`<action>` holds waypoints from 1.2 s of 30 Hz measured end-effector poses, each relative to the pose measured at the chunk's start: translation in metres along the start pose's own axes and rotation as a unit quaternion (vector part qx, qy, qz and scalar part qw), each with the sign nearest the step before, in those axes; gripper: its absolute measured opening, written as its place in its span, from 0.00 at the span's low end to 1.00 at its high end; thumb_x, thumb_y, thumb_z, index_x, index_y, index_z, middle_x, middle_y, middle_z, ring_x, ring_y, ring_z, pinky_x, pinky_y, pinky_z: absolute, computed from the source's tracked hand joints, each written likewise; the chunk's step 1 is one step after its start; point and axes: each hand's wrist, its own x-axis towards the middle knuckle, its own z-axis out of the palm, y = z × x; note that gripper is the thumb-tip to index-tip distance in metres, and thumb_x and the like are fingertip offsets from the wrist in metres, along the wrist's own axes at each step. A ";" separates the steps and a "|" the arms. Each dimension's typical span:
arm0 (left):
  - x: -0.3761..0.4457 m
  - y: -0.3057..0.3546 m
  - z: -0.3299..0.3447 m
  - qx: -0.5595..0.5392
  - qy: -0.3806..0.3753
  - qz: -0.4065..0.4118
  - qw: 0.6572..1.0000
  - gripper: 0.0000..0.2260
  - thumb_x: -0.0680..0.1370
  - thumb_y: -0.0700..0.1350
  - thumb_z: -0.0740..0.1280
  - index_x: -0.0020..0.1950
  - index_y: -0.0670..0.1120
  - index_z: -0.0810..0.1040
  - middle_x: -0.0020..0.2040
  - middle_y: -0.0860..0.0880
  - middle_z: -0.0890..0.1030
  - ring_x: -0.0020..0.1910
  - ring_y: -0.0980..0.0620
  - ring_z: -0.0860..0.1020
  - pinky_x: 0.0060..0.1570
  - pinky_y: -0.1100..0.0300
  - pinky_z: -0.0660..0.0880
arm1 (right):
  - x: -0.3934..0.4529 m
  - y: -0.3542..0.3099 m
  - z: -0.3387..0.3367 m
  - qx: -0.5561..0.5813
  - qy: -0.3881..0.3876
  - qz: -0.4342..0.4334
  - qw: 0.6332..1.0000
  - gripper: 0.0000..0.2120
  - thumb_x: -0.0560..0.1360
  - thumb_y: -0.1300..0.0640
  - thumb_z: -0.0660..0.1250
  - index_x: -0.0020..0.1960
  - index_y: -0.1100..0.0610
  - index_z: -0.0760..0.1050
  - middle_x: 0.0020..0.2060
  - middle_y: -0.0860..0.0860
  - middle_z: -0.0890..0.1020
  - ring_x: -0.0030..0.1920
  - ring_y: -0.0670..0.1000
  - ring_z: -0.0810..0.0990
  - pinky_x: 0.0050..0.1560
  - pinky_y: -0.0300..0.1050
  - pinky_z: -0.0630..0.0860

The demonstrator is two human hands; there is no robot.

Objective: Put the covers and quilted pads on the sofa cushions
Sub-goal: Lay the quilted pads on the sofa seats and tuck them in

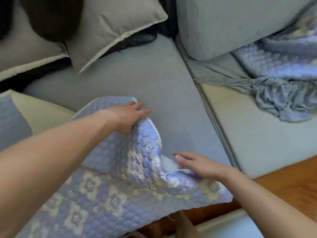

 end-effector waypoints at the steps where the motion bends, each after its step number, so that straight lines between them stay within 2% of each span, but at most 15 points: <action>1: 0.010 -0.004 -0.001 -0.027 -0.020 -0.046 0.998 0.41 0.77 0.42 0.64 0.80 0.62 0.43 0.82 0.49 0.46 0.80 0.45 0.51 0.70 0.44 0.68 | -0.008 0.012 -0.012 -0.012 -0.010 0.010 1.000 0.20 0.78 0.34 0.61 0.65 0.42 0.75 0.52 0.37 0.80 0.54 0.40 0.79 0.56 0.35 0.71; 3: 0.023 -0.010 0.001 -0.018 -0.036 -0.089 0.995 0.39 0.78 0.41 0.62 0.80 0.63 0.43 0.82 0.50 0.45 0.79 0.43 0.53 0.67 0.43 0.71 | -0.026 0.037 -0.035 -0.030 -0.021 0.022 0.999 0.13 0.76 0.38 0.69 0.54 0.45 0.81 0.46 0.44 0.84 0.47 0.45 0.83 0.47 0.38 0.76; 7: 0.038 -0.012 0.012 0.057 -0.049 -0.082 0.994 0.26 0.78 0.49 0.64 0.73 0.62 0.60 0.72 0.47 0.60 0.69 0.43 0.67 0.54 0.50 0.74 | -0.049 0.076 -0.077 0.087 0.034 -0.007 0.996 0.13 0.73 0.48 0.74 0.51 0.56 0.81 0.47 0.56 0.85 0.46 0.51 0.83 0.51 0.52 0.79; 9: 0.046 -0.002 0.010 0.081 -0.075 -0.076 0.991 0.20 0.77 0.52 0.65 0.69 0.58 0.66 0.66 0.47 0.68 0.60 0.44 0.75 0.47 0.54 0.73 | -0.055 0.080 -0.084 0.015 0.022 -0.011 1.000 0.08 0.77 0.49 0.71 0.49 0.54 0.81 0.43 0.49 0.84 0.43 0.46 0.80 0.48 0.48 0.77; 12: 0.053 0.010 0.006 0.117 -0.098 -0.040 0.988 0.17 0.81 0.60 0.56 0.59 0.52 0.77 0.54 0.49 0.81 0.52 0.46 0.80 0.51 0.57 0.71 | -0.060 0.075 -0.081 -0.078 -0.019 0.000 0.997 0.12 0.80 0.46 0.66 0.41 0.51 0.75 0.35 0.43 0.75 0.35 0.42 0.72 0.41 0.43 0.70; 15: 0.062 0.017 0.001 0.100 -0.068 -0.058 0.991 0.18 0.83 0.53 0.57 0.73 0.57 0.64 0.62 0.46 0.79 0.55 0.46 0.80 0.52 0.57 0.74 | -0.074 0.064 -0.089 -0.074 -0.024 -0.025 0.997 0.16 0.81 0.46 0.63 0.39 0.53 0.68 0.34 0.46 0.68 0.34 0.44 0.65 0.38 0.44 0.63; 17: 0.065 0.018 -0.005 0.072 -0.074 -0.082 0.991 0.15 0.84 0.52 0.55 0.67 0.50 0.74 0.62 0.44 0.81 0.54 0.47 0.80 0.53 0.58 0.73 | -0.079 0.063 -0.097 -0.045 -0.014 -0.017 0.999 0.15 0.82 0.49 0.62 0.40 0.56 0.68 0.35 0.48 0.68 0.34 0.45 0.65 0.37 0.44 0.62; 19: 0.066 0.023 -0.023 0.016 -0.059 -0.178 0.982 0.15 0.83 0.49 0.59 0.63 0.44 0.79 0.64 0.41 0.80 0.61 0.44 0.79 0.61 0.55 0.74 | -0.075 0.064 -0.101 -0.044 0.039 0.001 0.998 0.15 0.82 0.52 0.62 0.39 0.56 0.69 0.34 0.48 0.70 0.34 0.45 0.66 0.37 0.45 0.63; 22: 0.084 0.026 -0.088 -0.166 0.121 -0.281 0.937 0.13 0.83 0.40 0.58 0.66 0.41 0.73 0.66 0.35 0.76 0.65 0.36 0.75 0.62 0.46 0.71 | -0.058 0.064 -0.111 -0.031 0.220 0.052 0.974 0.17 0.83 0.53 0.61 0.36 0.56 0.67 0.32 0.50 0.72 0.34 0.49 0.70 0.35 0.46 0.63; 25: 0.117 0.034 -0.172 -0.284 0.274 -0.234 0.888 0.13 0.81 0.40 0.54 0.65 0.45 0.66 0.63 0.35 0.75 0.61 0.33 0.74 0.56 0.46 0.69 | -0.042 0.060 -0.139 -0.008 0.405 0.122 0.906 0.19 0.83 0.54 0.60 0.33 0.56 0.66 0.32 0.52 0.72 0.39 0.57 0.72 0.34 0.48 0.61; 28: 0.140 0.061 -0.204 -0.393 0.244 -0.121 0.878 0.35 0.80 0.40 0.63 0.82 0.51 0.46 0.66 0.36 0.73 0.54 0.39 0.79 0.51 0.53 0.72 | -0.017 0.064 -0.155 0.001 0.433 0.178 0.884 0.18 0.83 0.55 0.59 0.34 0.56 0.66 0.36 0.54 0.76 0.41 0.57 0.71 0.36 0.47 0.62; 30: 0.139 0.089 -0.173 -0.430 0.213 -0.063 0.875 0.42 0.79 0.39 0.63 0.81 0.52 0.36 0.70 0.38 0.70 0.58 0.41 0.76 0.59 0.55 0.73 | 0.000 0.069 -0.152 0.009 0.424 0.219 0.879 0.13 0.82 0.56 0.59 0.39 0.57 0.71 0.47 0.60 0.80 0.45 0.59 0.74 0.42 0.47 0.68; 32: 0.113 0.118 -0.107 -0.418 0.183 -0.056 0.888 0.42 0.79 0.41 0.64 0.82 0.54 0.38 0.80 0.38 0.57 0.77 0.41 0.62 0.76 0.52 0.59 | 0.008 0.060 -0.138 -0.009 0.437 0.258 0.862 0.05 0.79 0.60 0.60 0.52 0.59 0.73 0.57 0.63 0.78 0.55 0.63 0.76 0.51 0.50 0.71; 34: 0.065 0.136 -0.024 -0.382 0.140 -0.071 0.910 0.38 0.79 0.46 0.64 0.82 0.53 0.43 0.82 0.41 0.50 0.81 0.44 0.51 0.79 0.53 0.51 | 0.014 0.043 -0.120 -0.085 0.486 0.228 0.840 0.17 0.76 0.64 0.61 0.64 0.62 0.71 0.62 0.65 0.73 0.62 0.66 0.71 0.58 0.56 0.71; 36: -0.003 0.133 0.067 -0.370 0.112 -0.118 0.915 0.34 0.80 0.50 0.63 0.82 0.53 0.50 0.82 0.43 0.53 0.80 0.45 0.53 0.78 0.54 0.54 | 0.027 0.018 -0.093 -0.166 0.505 0.135 0.836 0.23 0.73 0.65 0.63 0.68 0.63 0.70 0.62 0.66 0.72 0.61 0.68 0.69 0.60 0.59 0.70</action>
